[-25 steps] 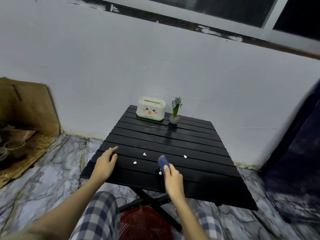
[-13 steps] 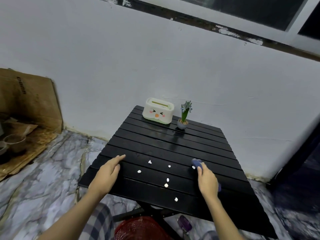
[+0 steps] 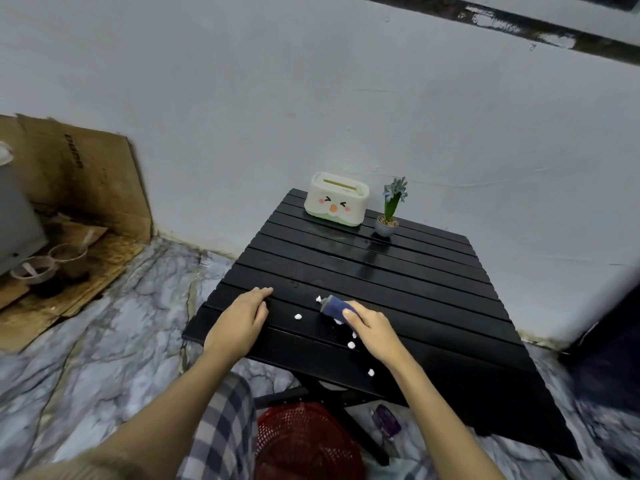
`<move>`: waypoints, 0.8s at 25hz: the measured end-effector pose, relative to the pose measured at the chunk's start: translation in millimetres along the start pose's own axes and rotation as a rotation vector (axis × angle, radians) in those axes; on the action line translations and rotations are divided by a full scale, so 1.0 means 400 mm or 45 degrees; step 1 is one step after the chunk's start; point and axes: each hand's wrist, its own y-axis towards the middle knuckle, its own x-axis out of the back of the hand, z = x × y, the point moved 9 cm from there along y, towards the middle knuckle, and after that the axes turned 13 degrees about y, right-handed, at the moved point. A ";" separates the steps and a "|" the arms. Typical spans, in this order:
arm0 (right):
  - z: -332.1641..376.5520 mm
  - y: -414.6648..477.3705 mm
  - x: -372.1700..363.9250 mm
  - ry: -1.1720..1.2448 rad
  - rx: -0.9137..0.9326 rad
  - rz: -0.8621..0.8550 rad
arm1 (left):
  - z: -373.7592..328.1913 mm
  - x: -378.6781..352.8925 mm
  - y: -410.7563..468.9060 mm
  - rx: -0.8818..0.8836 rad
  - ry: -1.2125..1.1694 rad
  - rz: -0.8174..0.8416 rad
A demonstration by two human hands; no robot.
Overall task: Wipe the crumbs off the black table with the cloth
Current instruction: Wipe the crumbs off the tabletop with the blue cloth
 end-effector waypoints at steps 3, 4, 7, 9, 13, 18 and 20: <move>-0.005 -0.031 -0.013 0.124 -0.018 0.138 | 0.005 -0.001 -0.001 0.009 0.003 -0.010; 0.000 -0.044 -0.017 0.143 -0.011 0.165 | 0.007 -0.001 -0.002 0.016 0.001 -0.013; -0.004 -0.087 -0.026 0.203 -0.015 0.194 | 0.006 0.000 -0.001 0.021 0.004 -0.025; 0.006 -0.122 -0.037 0.235 0.011 0.228 | 0.004 0.001 0.000 0.019 0.010 -0.024; 0.006 -0.173 -0.060 0.271 0.028 0.301 | 0.002 0.001 -0.002 0.014 0.020 -0.022; 0.044 -0.196 -0.043 0.403 0.013 0.374 | 0.010 -0.002 0.002 0.033 0.024 -0.020; 0.080 -0.167 0.003 0.499 0.018 0.271 | 0.011 -0.003 0.003 0.034 0.022 -0.019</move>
